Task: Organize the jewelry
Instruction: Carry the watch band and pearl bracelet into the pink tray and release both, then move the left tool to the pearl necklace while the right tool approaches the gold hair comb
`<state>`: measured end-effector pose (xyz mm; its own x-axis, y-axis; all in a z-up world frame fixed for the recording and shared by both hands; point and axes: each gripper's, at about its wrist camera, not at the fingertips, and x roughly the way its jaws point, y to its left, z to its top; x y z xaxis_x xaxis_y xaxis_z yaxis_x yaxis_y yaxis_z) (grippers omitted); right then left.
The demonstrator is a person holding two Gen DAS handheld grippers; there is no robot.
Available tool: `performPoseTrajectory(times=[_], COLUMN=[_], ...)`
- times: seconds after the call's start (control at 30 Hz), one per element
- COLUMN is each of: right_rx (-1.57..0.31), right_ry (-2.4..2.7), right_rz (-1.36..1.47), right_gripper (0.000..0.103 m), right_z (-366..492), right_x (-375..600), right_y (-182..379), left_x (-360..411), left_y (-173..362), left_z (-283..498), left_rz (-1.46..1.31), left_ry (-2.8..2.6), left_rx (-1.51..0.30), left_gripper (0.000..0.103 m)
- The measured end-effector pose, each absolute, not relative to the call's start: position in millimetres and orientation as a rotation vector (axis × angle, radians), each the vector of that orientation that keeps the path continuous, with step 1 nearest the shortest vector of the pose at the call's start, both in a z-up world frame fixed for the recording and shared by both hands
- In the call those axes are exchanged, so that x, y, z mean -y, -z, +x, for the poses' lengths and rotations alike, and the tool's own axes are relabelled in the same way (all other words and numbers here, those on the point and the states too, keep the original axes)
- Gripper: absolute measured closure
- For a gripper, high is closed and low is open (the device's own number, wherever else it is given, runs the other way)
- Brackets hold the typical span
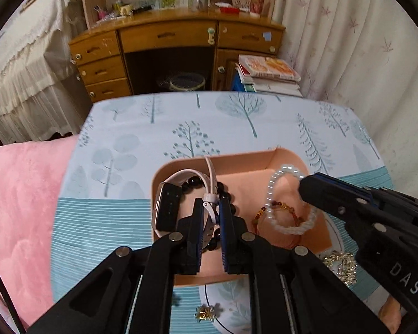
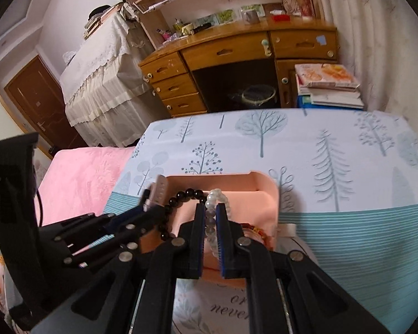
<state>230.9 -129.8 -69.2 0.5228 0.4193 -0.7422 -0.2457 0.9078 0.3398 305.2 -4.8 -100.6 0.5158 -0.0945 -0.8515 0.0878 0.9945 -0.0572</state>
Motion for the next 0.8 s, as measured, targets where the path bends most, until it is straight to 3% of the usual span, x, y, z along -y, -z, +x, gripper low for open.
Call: performPoseTrajectory(times=[0.07, 0.1, 0.17, 0.2, 0.23, 0.6, 0.7, 0.8], right_rx=[-0.972, -0.994, -1.014, -1.020, -1.020, -0.984, -0.964, -0.948], right_ry=[-0.389, -0.378, -0.355, -0.335, -0.324, -0.311, -0.314, -0.330], right_rz=[0.198, 0.189, 0.176, 0.169, 0.168, 0.156, 0.141, 0.135], right_gripper=[0.095, 0.095, 0.094, 0.094, 0.094, 0.094, 0.094, 0.094], right_z=[235.3, 237.7, 239.7, 239.5, 238.5, 200.6, 181.1, 158.3], right_x=[127.4, 127.0, 128.4, 129.7, 131.9, 150.4, 151.9, 153.4], right_y=[78.3, 84.3, 90.4, 93.0, 94.6, 82.8, 74.4, 67.1], left_x=[5.0, 5.5, 5.3, 5.0, 4.0, 0.1, -0.3, -0.5], left_y=[106.0, 108.2, 108.2, 107.1, 104.0, 73.4, 64.4, 55.8], left_z=[305.3, 304.5, 302.3, 300.7, 298.5, 257.3, 237.0, 214.3], left_rz=[0.000, 0.007, 0.011, 0.012, 0.012, 0.066, 0.085, 0.110], left_ry=[0.114, 0.118, 0.125, 0.122, 0.116, 0.099, 0.103, 0.102], left_rx=[-1.027, -1.024, -1.018, -1.010, -0.994, -0.932, -0.912, -0.884], left_gripper=[0.091, 0.085, 0.065, 0.047, 0.039, 0.038, 0.028, 0.027])
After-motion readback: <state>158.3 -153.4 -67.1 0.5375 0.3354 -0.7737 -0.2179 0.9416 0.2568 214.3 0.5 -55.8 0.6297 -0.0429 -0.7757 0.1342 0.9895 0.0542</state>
